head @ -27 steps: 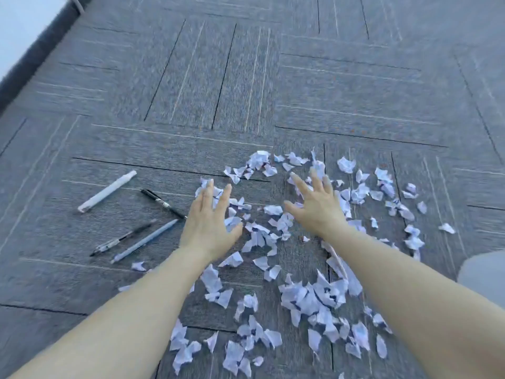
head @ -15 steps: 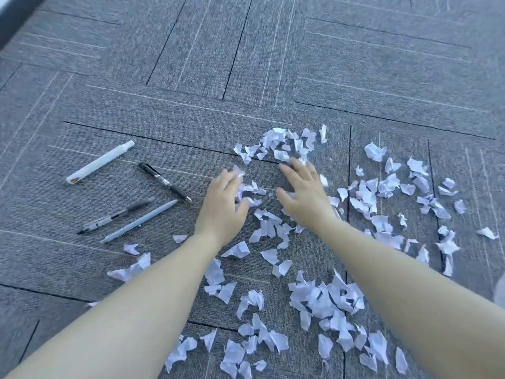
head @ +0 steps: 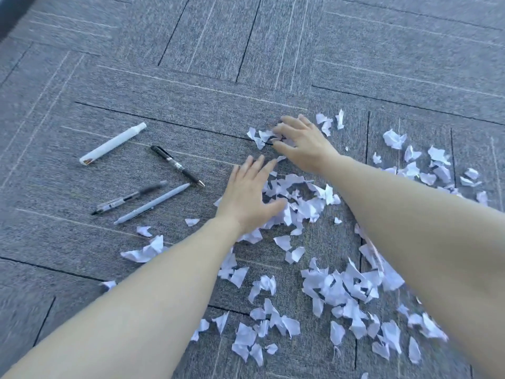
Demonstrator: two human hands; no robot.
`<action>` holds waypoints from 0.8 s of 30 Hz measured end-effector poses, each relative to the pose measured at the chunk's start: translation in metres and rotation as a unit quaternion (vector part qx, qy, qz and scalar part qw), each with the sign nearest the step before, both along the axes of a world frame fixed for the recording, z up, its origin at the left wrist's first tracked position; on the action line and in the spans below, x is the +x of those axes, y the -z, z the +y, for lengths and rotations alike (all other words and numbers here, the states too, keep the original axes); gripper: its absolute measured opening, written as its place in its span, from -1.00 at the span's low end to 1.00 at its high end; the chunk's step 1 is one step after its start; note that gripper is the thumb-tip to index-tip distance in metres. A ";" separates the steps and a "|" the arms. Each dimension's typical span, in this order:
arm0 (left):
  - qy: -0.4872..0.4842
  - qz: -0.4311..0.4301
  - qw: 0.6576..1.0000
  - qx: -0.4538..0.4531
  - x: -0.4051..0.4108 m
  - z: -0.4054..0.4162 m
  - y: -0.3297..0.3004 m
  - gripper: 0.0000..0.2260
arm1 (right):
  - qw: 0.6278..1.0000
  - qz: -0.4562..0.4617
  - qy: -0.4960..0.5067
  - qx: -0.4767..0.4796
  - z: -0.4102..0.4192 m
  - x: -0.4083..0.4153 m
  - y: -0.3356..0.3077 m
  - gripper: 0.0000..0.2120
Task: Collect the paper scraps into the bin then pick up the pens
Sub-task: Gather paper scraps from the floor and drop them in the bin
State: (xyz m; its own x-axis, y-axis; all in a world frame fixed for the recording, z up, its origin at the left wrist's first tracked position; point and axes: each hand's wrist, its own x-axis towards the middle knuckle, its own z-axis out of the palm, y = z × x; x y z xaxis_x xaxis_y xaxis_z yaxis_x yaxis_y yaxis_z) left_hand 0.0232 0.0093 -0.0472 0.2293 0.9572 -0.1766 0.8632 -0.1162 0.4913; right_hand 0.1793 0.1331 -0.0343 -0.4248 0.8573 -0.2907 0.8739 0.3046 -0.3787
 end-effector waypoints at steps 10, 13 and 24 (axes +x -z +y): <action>0.056 0.012 0.997 0.059 0.001 -0.071 0.006 -0.11 | 0.997 0.026 -0.059 0.053 -0.151 0.049 0.005 -0.23; 0.048 0.065 0.994 0.069 0.010 -0.065 0.008 -0.14 | 0.995 -0.024 -0.015 0.099 -0.155 0.030 0.011 -0.31; 0.225 0.056 0.962 0.144 0.013 -0.077 0.009 -0.68 | 0.996 -0.063 -0.054 0.041 -0.200 0.033 -0.011 -0.81</action>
State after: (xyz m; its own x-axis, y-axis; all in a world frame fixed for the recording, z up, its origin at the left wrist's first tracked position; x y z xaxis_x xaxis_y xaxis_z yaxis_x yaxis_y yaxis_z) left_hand 0.0363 -0.0680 -0.0563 0.6269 0.7784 0.0334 0.7393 -0.6079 0.2895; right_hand 0.2121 -0.0673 -0.0238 -0.4810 0.8311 -0.2792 0.8731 0.4251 -0.2387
